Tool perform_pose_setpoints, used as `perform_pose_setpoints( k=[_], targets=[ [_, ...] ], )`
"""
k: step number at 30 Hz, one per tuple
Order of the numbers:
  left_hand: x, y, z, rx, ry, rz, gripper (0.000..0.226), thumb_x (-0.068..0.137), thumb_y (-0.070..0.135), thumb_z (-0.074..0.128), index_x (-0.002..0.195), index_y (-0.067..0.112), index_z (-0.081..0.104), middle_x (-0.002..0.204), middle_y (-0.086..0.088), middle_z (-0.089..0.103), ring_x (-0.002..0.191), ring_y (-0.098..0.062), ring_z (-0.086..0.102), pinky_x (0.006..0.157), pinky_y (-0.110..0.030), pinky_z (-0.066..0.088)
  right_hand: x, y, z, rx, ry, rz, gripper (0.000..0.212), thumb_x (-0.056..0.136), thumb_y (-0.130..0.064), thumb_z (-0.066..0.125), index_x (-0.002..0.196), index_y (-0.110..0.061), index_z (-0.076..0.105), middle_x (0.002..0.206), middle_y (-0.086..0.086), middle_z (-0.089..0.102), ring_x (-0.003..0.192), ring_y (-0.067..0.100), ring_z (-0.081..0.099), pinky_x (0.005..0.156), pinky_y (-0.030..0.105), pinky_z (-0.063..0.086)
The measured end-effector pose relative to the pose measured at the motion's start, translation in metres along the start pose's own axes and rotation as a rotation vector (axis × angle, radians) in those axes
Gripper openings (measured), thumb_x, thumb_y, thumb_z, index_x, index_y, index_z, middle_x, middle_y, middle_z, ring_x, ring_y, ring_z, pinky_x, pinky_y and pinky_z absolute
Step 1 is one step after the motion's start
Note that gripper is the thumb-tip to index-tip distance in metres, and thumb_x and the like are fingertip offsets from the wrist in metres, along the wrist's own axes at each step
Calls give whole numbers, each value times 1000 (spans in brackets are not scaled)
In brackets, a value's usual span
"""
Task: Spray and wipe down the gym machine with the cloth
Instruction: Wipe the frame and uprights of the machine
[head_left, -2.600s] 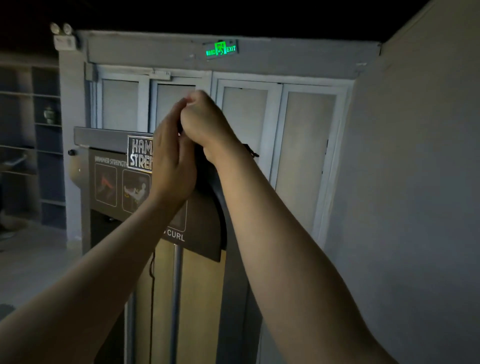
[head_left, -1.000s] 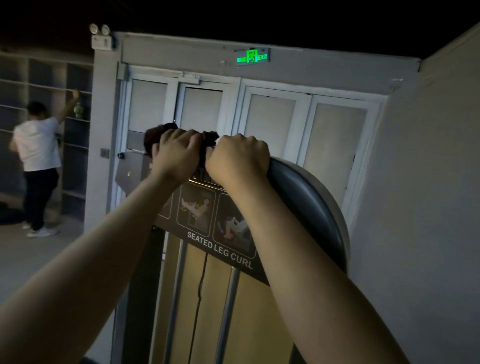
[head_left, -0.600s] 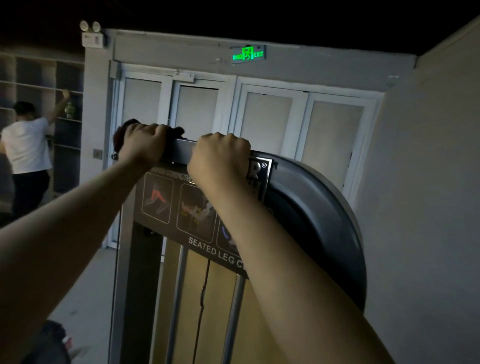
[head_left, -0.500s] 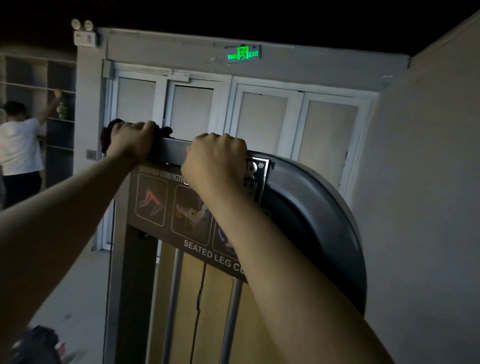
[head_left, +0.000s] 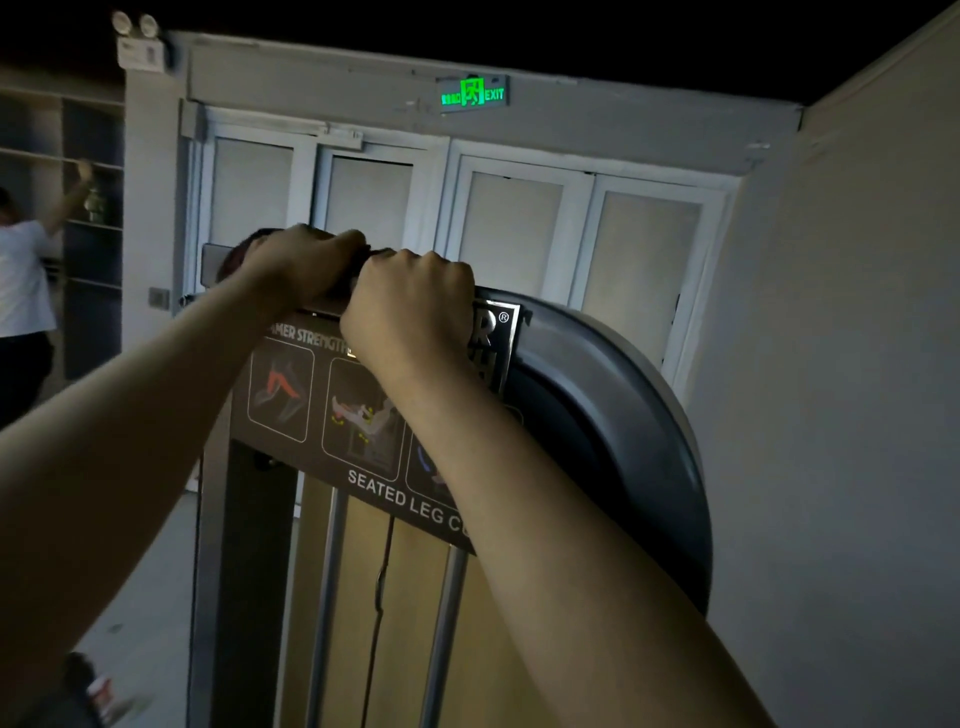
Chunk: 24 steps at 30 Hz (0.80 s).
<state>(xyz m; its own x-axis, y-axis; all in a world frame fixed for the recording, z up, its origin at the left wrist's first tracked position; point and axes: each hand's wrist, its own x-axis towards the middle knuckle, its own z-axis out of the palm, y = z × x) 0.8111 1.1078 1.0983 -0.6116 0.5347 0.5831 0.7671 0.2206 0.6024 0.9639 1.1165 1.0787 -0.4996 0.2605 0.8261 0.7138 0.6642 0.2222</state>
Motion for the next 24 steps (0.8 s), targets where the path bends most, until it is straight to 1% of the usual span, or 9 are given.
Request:
perform_pose_setpoints(
  k=[2, 4, 8, 10, 14, 18, 20, 21, 24],
  targets=[
    [9, -15, -4, -27, 40, -107, 63, 91, 67, 40, 101, 9, 63, 96, -19, 64, 90, -35, 59, 84, -42, 49, -1, 2, 1, 10, 23, -20, 21, 96, -32, 48, 98, -20, 65, 91, 0, 68, 84, 24, 63, 84, 37, 48],
    [14, -29, -10, -76, 74, -176, 67, 89, 68, 40, 108, 7, 60, 103, -21, 63, 98, -39, 59, 96, -50, 49, -1, 2, 2, 14, 34, -35, 22, 97, -32, 47, 99, -20, 66, 91, 1, 68, 84, 24, 63, 85, 37, 49],
    [18, -28, -14, -149, 78, -259, 64, 94, 56, 43, 126, 3, 56, 116, -22, 59, 103, -36, 58, 96, -45, 48, 0, 1, 4, -5, 63, -29, 22, 97, -31, 48, 99, -20, 67, 90, 1, 68, 84, 25, 64, 84, 38, 50],
    [12, -22, -15, -113, 57, -262, 63, 95, 55, 41, 127, 2, 55, 119, -22, 59, 105, -36, 58, 97, -44, 48, 1, 0, 3, 4, 42, -25, 18, 94, -29, 50, 96, -21, 66, 90, 2, 68, 85, 26, 64, 85, 38, 50],
    [-11, 2, -8, -47, 13, -168, 55, 93, 54, 40, 113, 9, 62, 107, -18, 64, 88, -31, 59, 77, -38, 46, 4, -3, 2, -17, -52, 22, 16, 94, -27, 52, 99, -20, 66, 94, 2, 69, 88, 26, 64, 90, 40, 48],
    [-35, 41, -3, 50, -59, -40, 26, 101, 38, 48, 116, 16, 50, 105, -14, 54, 98, -36, 55, 93, -52, 46, 9, 6, -13, 10, -285, 14, 29, 90, -28, 64, 118, -21, 64, 113, 2, 66, 105, 24, 61, 94, 37, 45],
    [-45, 50, -4, 116, -77, 7, 32, 104, 37, 45, 116, 10, 57, 107, -17, 59, 86, -26, 53, 75, -38, 43, 5, 25, -33, 175, -343, 30, 34, 91, -30, 64, 124, -21, 61, 118, 1, 64, 111, 22, 60, 91, 34, 44],
    [-56, 59, -3, 120, -75, 23, 38, 104, 40, 41, 106, 8, 62, 101, -16, 62, 77, -22, 51, 67, -34, 40, -3, 42, -46, 250, -340, 65, 32, 94, -29, 62, 124, -20, 60, 113, 1, 63, 108, 22, 60, 90, 34, 44],
    [-89, 89, 8, 38, -30, 101, 53, 102, 53, 35, 85, 11, 64, 84, -14, 63, 74, -27, 57, 71, -33, 44, -37, 100, -68, 280, -236, 161, 34, 96, -42, 58, 119, -17, 60, 101, 3, 61, 98, 25, 59, 83, 36, 45]
  ],
)
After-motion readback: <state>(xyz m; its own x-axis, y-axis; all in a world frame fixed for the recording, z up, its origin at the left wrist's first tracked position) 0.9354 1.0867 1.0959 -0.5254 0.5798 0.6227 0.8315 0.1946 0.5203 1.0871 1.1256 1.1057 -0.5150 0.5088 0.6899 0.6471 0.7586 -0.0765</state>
